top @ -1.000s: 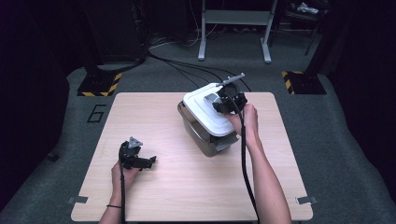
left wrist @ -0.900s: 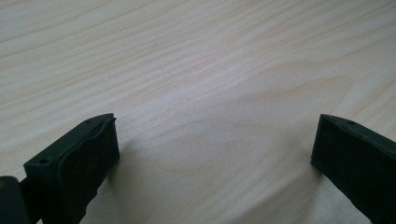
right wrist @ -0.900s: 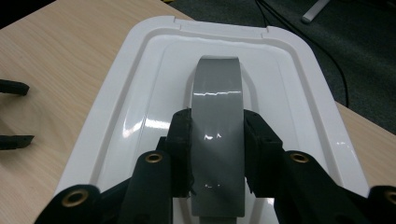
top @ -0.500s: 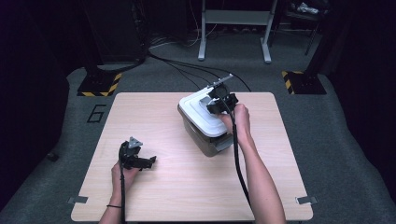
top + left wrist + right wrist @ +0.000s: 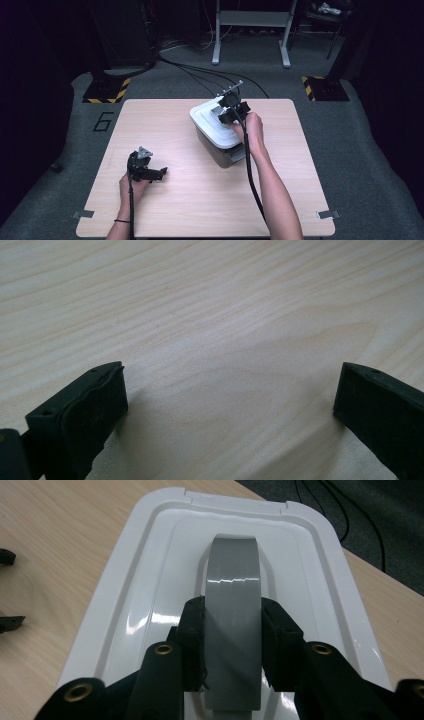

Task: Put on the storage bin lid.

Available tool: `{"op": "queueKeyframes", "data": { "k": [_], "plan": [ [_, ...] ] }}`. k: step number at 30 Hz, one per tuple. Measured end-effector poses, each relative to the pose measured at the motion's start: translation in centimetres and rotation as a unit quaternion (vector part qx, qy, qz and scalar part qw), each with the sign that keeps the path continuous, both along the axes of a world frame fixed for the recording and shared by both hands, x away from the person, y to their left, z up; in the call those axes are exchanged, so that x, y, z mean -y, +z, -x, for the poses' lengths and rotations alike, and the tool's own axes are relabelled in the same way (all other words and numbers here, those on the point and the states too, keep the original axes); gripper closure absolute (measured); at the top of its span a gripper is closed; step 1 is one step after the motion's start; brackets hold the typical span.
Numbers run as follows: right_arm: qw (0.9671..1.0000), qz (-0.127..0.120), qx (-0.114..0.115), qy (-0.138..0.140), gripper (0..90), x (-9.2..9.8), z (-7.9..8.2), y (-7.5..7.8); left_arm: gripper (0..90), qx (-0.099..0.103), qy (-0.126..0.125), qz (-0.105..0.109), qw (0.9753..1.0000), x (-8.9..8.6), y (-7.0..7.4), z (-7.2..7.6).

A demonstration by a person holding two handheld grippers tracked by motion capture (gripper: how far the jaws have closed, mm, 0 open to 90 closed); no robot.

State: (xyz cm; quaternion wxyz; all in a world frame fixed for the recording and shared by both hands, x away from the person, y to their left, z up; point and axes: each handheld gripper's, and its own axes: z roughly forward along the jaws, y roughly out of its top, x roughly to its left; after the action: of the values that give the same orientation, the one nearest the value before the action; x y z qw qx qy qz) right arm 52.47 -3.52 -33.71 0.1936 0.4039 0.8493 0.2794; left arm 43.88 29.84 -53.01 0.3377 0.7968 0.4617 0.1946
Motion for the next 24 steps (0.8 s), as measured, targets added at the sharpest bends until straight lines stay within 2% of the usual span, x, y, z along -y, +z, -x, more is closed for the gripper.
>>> {"op": "queueKeyframes", "data": {
  "k": [3, 6, 9, 11, 16, 19, 24],
  "plan": [
    [1.0, 0.002, -0.007, -0.005, 64.5, -0.1, -0.1, -0.2, 0.7, 0.0, 0.0, 0.0, 1.0, 0.0, 0.0, 0.0],
    [1.0, -0.005, -0.004, -0.004, 60.0, 0.1, 0.0, -0.1, 0.7, 0.0, 0.0, 0.0, 1.0, 0.0, 0.0, 0.0],
    [1.0, -0.008, -0.002, -0.004, 52.0, 0.3, 0.3, 0.2, 0.7, 0.0, 0.0, 0.0, 1.0, 0.0, 0.0, 0.0],
    [0.9999, -0.013, 0.004, -0.01, 42.1, 0.7, 0.7, 0.5, 0.7, 0.0, 0.0, 0.0, 1.0, 0.0, 0.0, 0.0],
    [0.9988, -0.042, 0.011, -0.022, 22.3, 1.9, 1.9, 1.0, 0.7, 0.0, 0.0, 0.0, 1.0, 0.0, 0.0, 0.0],
    [0.9981, -0.055, 0.018, -0.022, 15.0, 2.8, 2.7, 1.0, 0.7, 0.0, 0.0, 0.0, 1.0, 0.0, 0.0, 0.0],
    [0.9963, -0.078, 0.03, -0.02, 11.6, 4.3, 4.2, 1.0, 0.7, 0.0, 0.0, 0.0, 1.0, 0.0, 0.0, 0.0]
  ]
}}
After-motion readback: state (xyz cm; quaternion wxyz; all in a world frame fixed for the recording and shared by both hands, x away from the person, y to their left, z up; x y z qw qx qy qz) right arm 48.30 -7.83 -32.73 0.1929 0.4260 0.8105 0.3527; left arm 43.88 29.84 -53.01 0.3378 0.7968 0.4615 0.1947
